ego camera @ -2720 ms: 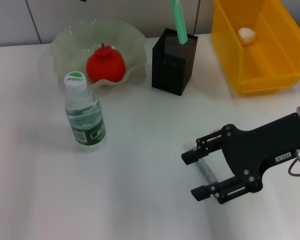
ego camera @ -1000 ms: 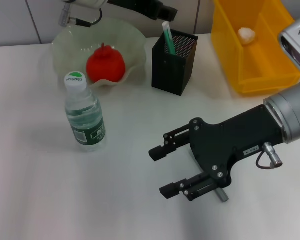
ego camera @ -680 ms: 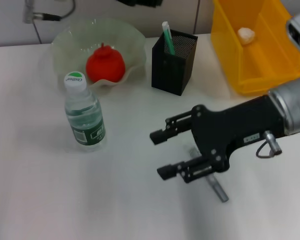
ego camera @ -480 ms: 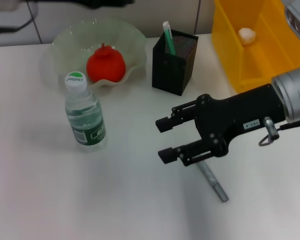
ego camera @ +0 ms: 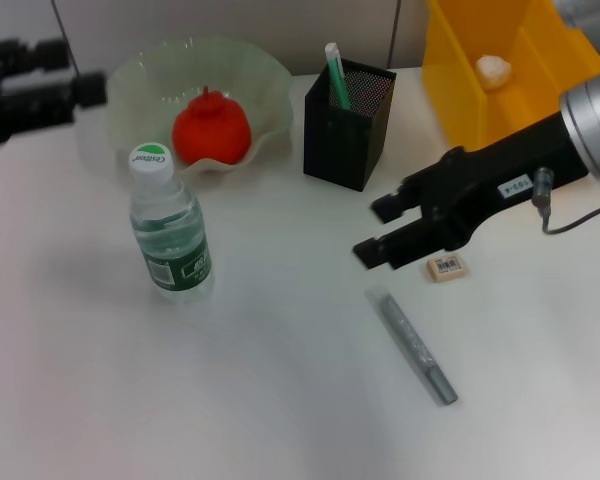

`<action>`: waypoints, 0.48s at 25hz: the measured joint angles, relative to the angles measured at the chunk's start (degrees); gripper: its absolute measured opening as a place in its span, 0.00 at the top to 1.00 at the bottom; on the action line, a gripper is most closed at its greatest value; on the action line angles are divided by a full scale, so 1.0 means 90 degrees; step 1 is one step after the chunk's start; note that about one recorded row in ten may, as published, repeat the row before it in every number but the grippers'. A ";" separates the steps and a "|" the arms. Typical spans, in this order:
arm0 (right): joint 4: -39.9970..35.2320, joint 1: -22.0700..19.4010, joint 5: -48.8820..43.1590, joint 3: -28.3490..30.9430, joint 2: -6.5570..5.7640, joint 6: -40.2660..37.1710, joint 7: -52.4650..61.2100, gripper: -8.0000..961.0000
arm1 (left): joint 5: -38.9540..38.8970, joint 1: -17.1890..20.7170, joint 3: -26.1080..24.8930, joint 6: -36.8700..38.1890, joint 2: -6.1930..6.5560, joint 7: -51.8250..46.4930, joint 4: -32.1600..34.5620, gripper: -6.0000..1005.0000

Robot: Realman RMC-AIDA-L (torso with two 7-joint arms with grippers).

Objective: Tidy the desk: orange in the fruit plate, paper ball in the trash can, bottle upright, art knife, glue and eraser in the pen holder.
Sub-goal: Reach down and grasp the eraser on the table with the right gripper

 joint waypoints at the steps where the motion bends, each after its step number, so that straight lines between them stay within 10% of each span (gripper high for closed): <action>1: -0.0433 0.0112 -0.0583 -0.0155 -0.0006 -0.0039 0.0487 0.30 | -0.0120 0.0198 -0.0022 0.0118 -0.0020 0.0249 -0.0010 0.28; 12: -0.0092 0.1258 -0.3387 -0.1344 -0.0014 -0.0416 0.0883 0.30 | -0.0380 0.0721 -0.0719 0.1189 -0.0063 0.1407 -0.1145 0.28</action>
